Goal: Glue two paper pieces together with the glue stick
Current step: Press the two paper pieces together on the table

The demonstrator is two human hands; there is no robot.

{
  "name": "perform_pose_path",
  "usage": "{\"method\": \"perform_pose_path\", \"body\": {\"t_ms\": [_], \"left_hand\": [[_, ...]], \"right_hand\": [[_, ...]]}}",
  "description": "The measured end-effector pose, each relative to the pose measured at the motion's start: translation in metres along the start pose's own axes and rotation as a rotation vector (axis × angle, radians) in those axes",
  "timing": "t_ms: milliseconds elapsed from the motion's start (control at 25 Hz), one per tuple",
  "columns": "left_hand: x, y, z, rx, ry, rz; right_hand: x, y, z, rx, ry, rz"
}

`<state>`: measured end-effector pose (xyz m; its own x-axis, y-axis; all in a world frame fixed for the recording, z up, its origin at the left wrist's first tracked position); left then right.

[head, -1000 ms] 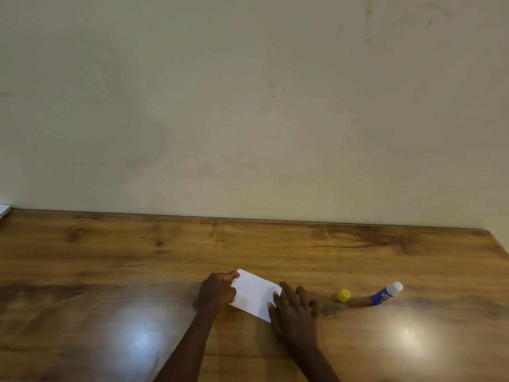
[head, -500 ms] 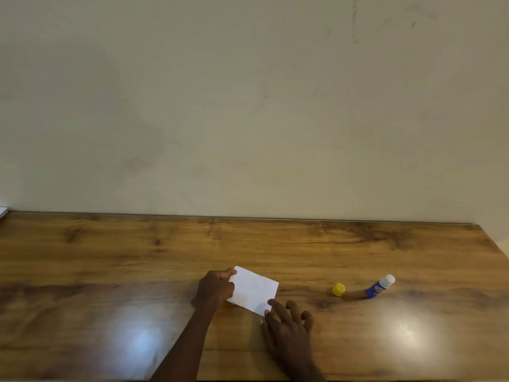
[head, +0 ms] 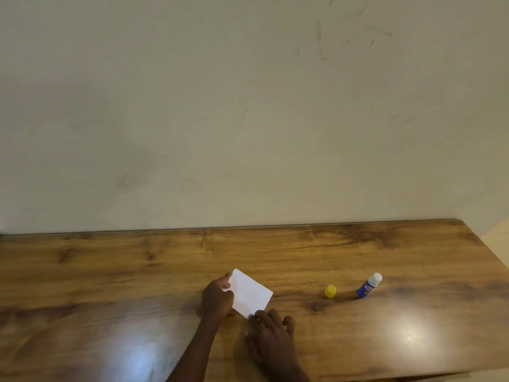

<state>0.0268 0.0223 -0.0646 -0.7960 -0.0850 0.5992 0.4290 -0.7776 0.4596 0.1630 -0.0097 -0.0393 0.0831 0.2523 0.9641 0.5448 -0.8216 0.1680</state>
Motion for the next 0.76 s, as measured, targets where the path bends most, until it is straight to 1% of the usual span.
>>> {"method": "perform_pose_path", "body": {"t_ms": [80, 200, 280, 320, 440, 560, 640, 720, 760], "left_hand": [[-0.002, -0.001, 0.014, -0.063, 0.001, -0.004], [-0.007, -0.006, 0.037, -0.175, 0.012, -0.062], [-0.007, -0.007, 0.047, -0.221, 0.080, -0.084], [-0.004, -0.007, 0.049, -0.232, 0.110, -0.073], [0.003, -0.004, 0.050, -0.243, 0.188, -0.007], [0.012, -0.002, 0.050, -0.264, 0.222, 0.053], [0.013, -0.002, 0.049, -0.276, 0.212, 0.059], [0.008, -0.002, 0.049, -0.276, 0.208, 0.059], [0.002, -0.001, 0.050, -0.273, 0.206, 0.047]], "right_hand": [[0.001, -0.005, -0.011, 0.001, -0.034, -0.001], [-0.003, -0.013, -0.011, -0.013, -0.084, -0.064], [-0.022, -0.028, -0.008, 0.007, -0.193, -0.196], [-0.027, -0.034, -0.006, 0.004, -0.222, -0.231], [-0.024, -0.059, 0.000, -0.013, -0.201, -0.223], [-0.008, -0.077, 0.002, -0.004, -0.258, -0.172], [0.002, -0.080, 0.011, -0.010, -0.371, -0.110], [0.020, -0.071, 0.026, -0.031, -0.585, 0.042], [0.033, -0.061, 0.037, -0.053, -0.689, 0.153]]}}
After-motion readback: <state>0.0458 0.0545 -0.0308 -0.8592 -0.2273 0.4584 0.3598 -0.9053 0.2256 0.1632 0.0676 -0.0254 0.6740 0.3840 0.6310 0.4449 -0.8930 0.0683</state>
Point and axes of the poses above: each hand's wrist, its own y-axis away from the middle knuckle, its own x-axis out of the back of the hand, z = x × y, the point moved 10 cm from there along -y, towards the middle knuckle, and after that the axes turned 8 degrees about -z, right-handed, at the moved point
